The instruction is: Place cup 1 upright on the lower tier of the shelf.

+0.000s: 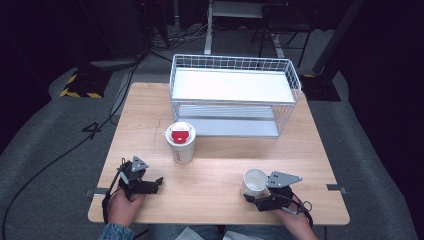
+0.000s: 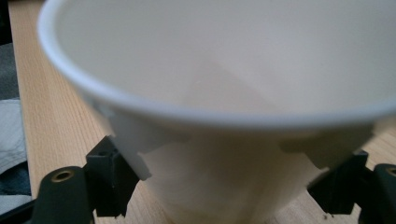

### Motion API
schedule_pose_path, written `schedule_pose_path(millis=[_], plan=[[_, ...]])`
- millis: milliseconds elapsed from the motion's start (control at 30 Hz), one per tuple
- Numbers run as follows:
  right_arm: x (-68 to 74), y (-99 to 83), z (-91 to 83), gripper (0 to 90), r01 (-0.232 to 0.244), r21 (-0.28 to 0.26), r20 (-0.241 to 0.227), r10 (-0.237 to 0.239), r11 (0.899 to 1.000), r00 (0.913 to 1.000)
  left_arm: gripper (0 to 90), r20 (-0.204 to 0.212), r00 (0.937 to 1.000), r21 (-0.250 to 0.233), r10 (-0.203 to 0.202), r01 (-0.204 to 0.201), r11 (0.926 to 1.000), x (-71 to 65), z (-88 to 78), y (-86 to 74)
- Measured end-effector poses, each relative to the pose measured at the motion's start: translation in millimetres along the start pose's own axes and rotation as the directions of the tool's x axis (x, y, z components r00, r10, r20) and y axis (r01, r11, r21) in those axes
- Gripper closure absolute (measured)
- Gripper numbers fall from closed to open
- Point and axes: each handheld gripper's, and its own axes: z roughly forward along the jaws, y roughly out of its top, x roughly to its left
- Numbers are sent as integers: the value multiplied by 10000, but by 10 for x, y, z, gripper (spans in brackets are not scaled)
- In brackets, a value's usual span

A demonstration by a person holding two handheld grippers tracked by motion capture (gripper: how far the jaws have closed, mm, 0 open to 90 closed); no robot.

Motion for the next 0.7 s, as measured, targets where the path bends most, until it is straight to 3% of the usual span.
schedule_pose_path(millis=[333,700], plan=[[30,145,-6,232,198,-111,-226,-200,9997,9995,69,1,10000,-1,-3,3,10000,0,0,0],[-44,403,-44,233,143,-264,86,-141,9995,9999,69,1,10000,1,-1,1,10000,0,0,0]])
